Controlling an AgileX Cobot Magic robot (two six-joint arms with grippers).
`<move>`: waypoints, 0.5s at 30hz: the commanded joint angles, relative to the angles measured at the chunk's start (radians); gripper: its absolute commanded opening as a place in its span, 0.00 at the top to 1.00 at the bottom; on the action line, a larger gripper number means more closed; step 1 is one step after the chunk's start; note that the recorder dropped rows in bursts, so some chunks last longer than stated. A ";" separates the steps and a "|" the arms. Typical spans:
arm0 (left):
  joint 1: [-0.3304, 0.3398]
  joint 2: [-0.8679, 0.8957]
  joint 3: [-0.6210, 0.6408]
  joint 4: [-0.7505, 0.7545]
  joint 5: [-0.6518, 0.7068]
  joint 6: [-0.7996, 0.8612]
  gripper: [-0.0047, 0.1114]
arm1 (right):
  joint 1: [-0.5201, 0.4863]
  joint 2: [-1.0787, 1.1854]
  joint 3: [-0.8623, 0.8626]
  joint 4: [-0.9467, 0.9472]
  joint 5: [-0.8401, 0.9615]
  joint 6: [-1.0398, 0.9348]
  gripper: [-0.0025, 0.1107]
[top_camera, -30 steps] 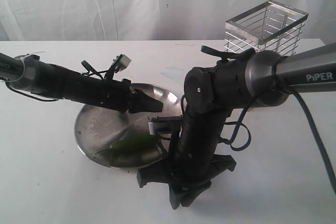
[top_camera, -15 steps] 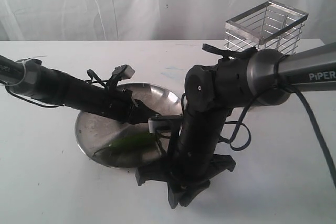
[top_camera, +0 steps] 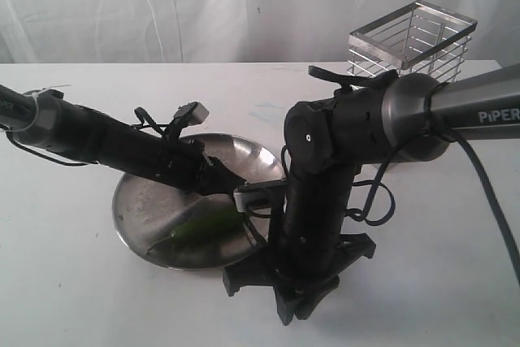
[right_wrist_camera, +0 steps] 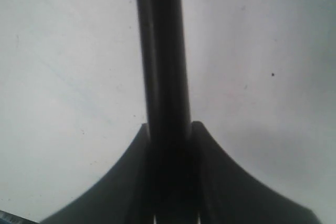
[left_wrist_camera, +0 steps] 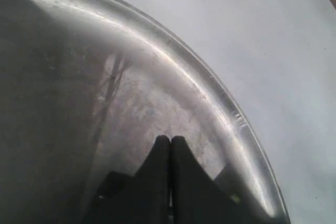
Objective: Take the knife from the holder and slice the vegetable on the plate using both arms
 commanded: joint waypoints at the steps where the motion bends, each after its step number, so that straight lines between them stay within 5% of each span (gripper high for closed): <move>1: -0.004 -0.022 0.009 0.010 0.004 -0.004 0.96 | -0.007 0.001 0.002 -0.034 0.009 0.023 0.98; 15: -0.004 -0.055 0.036 0.041 0.038 -0.006 0.96 | -0.007 0.001 0.002 -0.019 -0.018 0.023 0.98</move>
